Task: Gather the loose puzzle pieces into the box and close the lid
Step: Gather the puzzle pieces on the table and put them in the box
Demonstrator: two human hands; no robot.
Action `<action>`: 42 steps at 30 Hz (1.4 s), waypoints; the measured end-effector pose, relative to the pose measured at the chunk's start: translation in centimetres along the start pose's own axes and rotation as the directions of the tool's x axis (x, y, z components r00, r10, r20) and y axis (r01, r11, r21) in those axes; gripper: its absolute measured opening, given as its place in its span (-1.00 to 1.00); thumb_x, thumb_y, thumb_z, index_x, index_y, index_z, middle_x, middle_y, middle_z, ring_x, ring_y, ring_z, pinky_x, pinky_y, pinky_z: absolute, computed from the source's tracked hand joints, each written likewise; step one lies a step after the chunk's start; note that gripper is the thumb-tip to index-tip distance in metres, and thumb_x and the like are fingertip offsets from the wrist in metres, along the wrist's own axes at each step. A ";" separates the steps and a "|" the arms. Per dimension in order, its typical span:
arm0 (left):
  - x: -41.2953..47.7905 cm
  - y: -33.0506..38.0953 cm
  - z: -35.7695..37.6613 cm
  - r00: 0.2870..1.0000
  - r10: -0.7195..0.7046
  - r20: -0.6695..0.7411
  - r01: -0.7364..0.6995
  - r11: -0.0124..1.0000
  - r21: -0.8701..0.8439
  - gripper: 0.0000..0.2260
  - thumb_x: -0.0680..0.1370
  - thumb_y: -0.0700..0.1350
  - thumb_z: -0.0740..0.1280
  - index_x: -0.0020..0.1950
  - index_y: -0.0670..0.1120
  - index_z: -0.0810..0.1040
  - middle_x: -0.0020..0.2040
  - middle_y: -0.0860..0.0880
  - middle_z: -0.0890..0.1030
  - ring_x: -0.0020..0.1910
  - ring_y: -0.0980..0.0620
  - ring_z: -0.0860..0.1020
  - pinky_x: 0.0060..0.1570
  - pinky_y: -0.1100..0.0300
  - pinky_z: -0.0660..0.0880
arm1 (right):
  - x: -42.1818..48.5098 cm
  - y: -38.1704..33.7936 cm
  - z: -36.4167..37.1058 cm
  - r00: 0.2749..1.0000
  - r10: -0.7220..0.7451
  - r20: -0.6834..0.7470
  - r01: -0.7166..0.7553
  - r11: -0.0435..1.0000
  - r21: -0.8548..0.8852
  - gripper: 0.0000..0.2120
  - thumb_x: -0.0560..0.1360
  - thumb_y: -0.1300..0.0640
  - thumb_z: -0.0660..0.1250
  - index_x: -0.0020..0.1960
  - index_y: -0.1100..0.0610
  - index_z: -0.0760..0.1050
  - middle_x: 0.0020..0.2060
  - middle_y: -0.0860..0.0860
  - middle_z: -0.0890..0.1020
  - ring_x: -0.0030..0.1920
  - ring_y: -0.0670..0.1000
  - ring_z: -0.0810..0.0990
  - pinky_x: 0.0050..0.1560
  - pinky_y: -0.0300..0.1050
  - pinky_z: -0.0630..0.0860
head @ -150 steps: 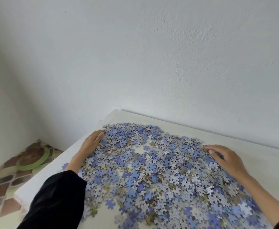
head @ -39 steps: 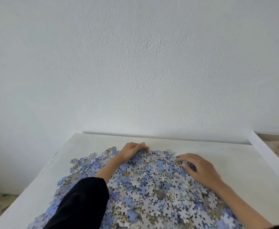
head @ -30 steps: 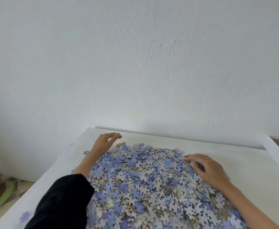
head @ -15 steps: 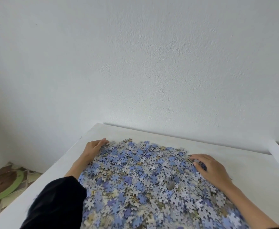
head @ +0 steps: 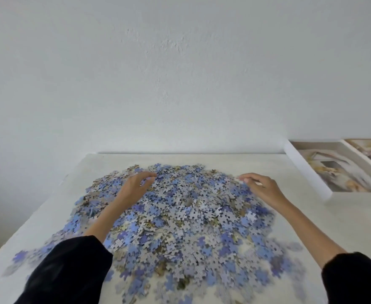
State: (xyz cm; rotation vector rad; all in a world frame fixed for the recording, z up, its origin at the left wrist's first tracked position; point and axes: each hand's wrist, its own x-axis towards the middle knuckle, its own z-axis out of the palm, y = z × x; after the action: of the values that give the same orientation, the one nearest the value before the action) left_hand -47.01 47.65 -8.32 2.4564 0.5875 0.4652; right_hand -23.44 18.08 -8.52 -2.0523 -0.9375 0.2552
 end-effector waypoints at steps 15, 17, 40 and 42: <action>-1.5 9.1 10.1 0.950 0.254 0.181 -0.285 0.943 0.170 -0.62 0.63 0.07 0.07 0.42 -0.01 0.32 0.46 -0.01 0.29 0.47 0.00 0.19 0.45 -0.02 0.03 | -17.3 0.9 0.9 0.913 0.280 -0.296 -0.336 0.929 -0.158 -0.55 0.58 -0.10 0.06 0.43 -0.02 0.23 0.46 0.01 0.21 0.46 0.01 0.11 0.45 -0.01 0.05; -2.0 8.4 10.7 0.953 0.251 0.170 -0.285 0.933 0.220 -0.60 0.63 0.10 0.04 0.45 0.01 0.27 0.48 0.00 0.25 0.50 0.02 0.11 0.44 0.04 -0.06 | -17.9 0.3 2.6 0.904 0.302 -0.303 -0.381 0.890 -0.249 -0.50 0.58 -0.15 -0.01 0.48 -0.03 0.11 0.49 0.04 0.09 0.49 0.02 -0.01 0.46 -0.05 -0.07; -2.0 7.5 11.4 0.947 0.285 0.146 -0.316 0.909 0.273 -0.57 0.63 0.13 -0.01 0.44 0.00 0.29 0.47 -0.01 0.28 0.50 0.00 0.11 0.45 0.05 -0.10 | -12.3 -0.8 3.9 0.865 0.276 -0.419 -0.295 0.955 0.022 -0.53 0.59 -0.09 0.07 0.45 0.02 0.18 0.45 0.04 0.23 0.45 0.03 0.13 0.40 -0.02 0.09; -2.0 7.4 11.5 0.948 0.278 0.151 -0.311 0.908 0.282 -0.57 0.63 0.13 -0.01 0.44 0.00 0.30 0.47 -0.01 0.28 0.50 0.01 0.11 0.45 0.06 -0.10 | -11.7 0.2 2.7 0.872 0.311 -0.379 -0.349 0.936 -0.034 -0.54 0.60 -0.09 0.01 0.46 0.03 0.18 0.44 0.04 0.26 0.44 0.03 0.16 0.40 -0.02 0.09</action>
State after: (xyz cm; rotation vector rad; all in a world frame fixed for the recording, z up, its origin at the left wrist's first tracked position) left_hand -41.37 36.02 -13.24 2.8631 0.2530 0.3771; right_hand -32.81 11.55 -12.12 -2.2476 -0.3708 -0.0045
